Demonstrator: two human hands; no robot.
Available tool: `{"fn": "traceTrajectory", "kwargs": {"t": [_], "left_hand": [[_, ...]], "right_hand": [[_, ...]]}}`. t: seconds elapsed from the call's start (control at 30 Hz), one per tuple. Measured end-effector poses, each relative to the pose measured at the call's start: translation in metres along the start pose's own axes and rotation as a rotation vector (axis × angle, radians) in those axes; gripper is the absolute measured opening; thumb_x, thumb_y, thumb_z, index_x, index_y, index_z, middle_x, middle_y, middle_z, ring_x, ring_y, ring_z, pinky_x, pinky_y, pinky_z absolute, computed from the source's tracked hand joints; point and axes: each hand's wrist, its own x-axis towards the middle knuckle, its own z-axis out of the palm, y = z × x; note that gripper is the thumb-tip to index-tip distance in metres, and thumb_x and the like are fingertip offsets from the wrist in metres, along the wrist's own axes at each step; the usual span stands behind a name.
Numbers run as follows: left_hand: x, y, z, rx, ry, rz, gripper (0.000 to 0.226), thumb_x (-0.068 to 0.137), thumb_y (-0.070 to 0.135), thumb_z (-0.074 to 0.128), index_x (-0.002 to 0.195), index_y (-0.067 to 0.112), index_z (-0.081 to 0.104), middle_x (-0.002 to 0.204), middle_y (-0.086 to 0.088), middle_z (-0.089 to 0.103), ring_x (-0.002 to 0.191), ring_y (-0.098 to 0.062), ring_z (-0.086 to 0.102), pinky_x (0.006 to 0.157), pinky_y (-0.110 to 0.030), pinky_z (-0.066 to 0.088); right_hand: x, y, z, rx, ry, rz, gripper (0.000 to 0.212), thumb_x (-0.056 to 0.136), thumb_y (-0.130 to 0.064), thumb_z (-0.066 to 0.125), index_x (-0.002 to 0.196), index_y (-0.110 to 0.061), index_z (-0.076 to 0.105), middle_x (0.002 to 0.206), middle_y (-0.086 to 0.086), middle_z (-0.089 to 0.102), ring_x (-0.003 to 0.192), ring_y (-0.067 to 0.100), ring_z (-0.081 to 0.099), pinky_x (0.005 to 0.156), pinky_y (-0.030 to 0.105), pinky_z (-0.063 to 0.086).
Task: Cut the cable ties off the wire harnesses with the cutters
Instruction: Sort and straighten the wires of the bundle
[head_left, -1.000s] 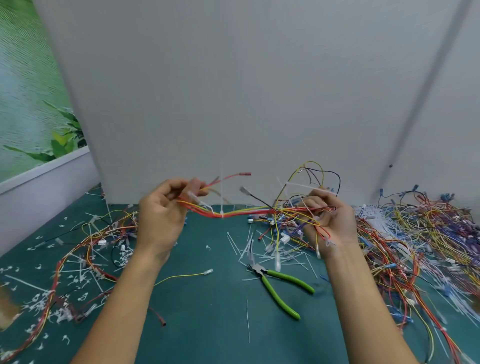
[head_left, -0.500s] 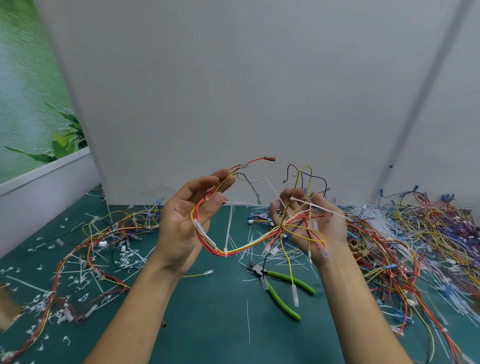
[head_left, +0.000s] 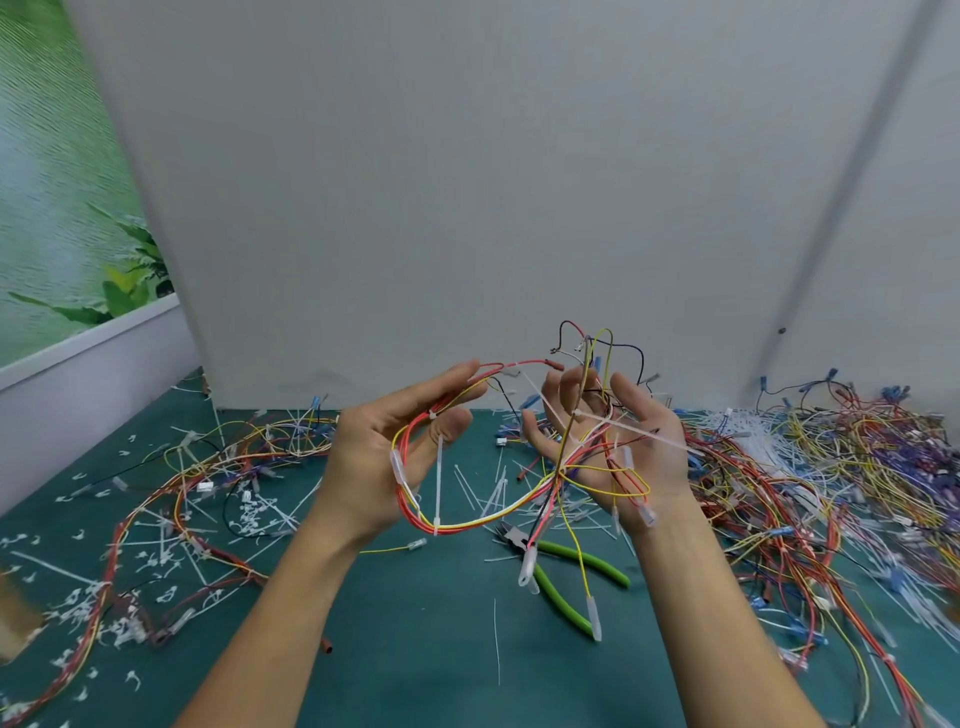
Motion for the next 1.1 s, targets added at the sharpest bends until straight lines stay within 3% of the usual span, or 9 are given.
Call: {"fn": "traceTrajectory", "kwargs": {"t": [0.13,0.33,0.47,0.57,0.6,0.7,0.8,0.93,1.1], "left_hand": [[-0.002,-0.002,-0.001,0.090,0.114,0.002,0.035,0.092,0.021,0.066,0.125,0.011,0.069,0.116,0.005,0.076,0.107,-0.017,0.073,0.094,-0.025,0.055],[0.000,-0.008,-0.013,0.400,0.211,0.087,0.029,0.102,0.022,0.057,0.123,0.006,0.069,0.096,0.021,0.076,0.078,-0.001,0.073,0.071,-0.011,0.050],[0.005,-0.015,-0.026,0.508,0.284,0.076,0.032,0.103,0.032,0.051,0.125,0.014,0.066,0.123,0.002,0.070,0.109,-0.010,0.070,0.092,-0.031,0.055],[0.006,-0.019,-0.037,0.698,0.239,0.072,0.039,0.105,0.033,0.046,0.133,0.009,0.060,0.144,-0.006,0.051,0.117,0.020,0.048,0.097,-0.001,0.035],[0.005,-0.020,-0.040,0.746,0.222,0.028,0.041,0.106,0.038,0.043,0.134,0.011,0.056,0.140,-0.007,0.049,0.108,0.018,0.050,0.094,0.000,0.035],[0.003,-0.022,-0.046,0.956,0.172,-0.243,0.047,0.101,0.061,0.030,0.118,0.019,0.042,0.110,-0.003,0.050,0.083,-0.016,0.059,0.078,-0.036,0.050],[0.002,-0.023,-0.049,1.116,0.139,-0.395,0.053,0.097,0.066,0.029,0.099,0.015,0.044,0.091,-0.004,0.050,0.066,-0.022,0.057,0.065,-0.040,0.043],[0.004,-0.014,-0.053,0.965,0.048,-0.377,0.062,0.089,0.062,0.050,0.077,0.003,0.064,0.064,-0.019,0.064,0.062,-0.039,0.065,0.061,-0.047,0.054],[0.003,-0.013,-0.050,0.403,-0.038,-0.447,0.015,0.096,0.021,0.066,0.091,0.010,0.074,0.079,-0.006,0.077,0.078,-0.022,0.075,0.066,-0.026,0.060]], "right_hand": [[0.002,0.004,0.001,-0.080,-0.019,0.046,0.024,0.103,-0.035,0.050,0.093,-0.018,0.063,0.099,0.001,0.067,0.100,0.027,0.071,0.092,0.056,0.053],[0.002,0.014,0.008,-0.356,-0.036,0.100,0.022,0.090,-0.029,0.069,0.109,-0.019,0.075,0.092,0.004,0.072,0.089,0.023,0.070,0.087,0.044,0.051],[0.001,0.019,0.010,-0.557,-0.021,0.057,0.040,0.086,-0.027,0.066,0.125,-0.024,0.073,0.094,0.004,0.075,0.080,0.018,0.072,0.072,0.032,0.058],[0.002,0.021,0.010,-0.689,-0.015,-0.042,0.039,0.091,-0.024,0.062,0.129,-0.015,0.064,0.103,0.003,0.078,0.077,0.013,0.073,0.065,0.027,0.057],[0.002,0.022,0.010,-0.728,-0.017,-0.084,0.041,0.093,-0.021,0.061,0.133,-0.012,0.059,0.108,0.005,0.078,0.077,0.013,0.073,0.063,0.026,0.057],[0.003,0.023,0.010,-0.825,-0.023,-0.214,0.039,0.102,-0.017,0.059,0.138,-0.026,0.051,0.118,0.006,0.077,0.083,0.017,0.071,0.064,0.026,0.055],[0.002,0.025,0.008,-1.000,-0.039,-0.252,0.023,0.096,-0.031,0.061,0.118,-0.030,0.066,0.120,0.002,0.076,0.091,0.021,0.068,0.069,0.028,0.054],[0.004,0.024,0.005,-1.084,0.021,-0.255,0.036,0.105,-0.025,0.058,0.138,-0.022,0.045,0.114,0.003,0.078,0.092,0.022,0.069,0.073,0.035,0.052],[0.002,0.024,0.002,-1.193,0.071,-0.369,0.026,0.101,-0.017,0.064,0.125,-0.028,0.066,0.107,-0.010,0.079,0.094,0.010,0.074,0.073,0.021,0.053]]}}
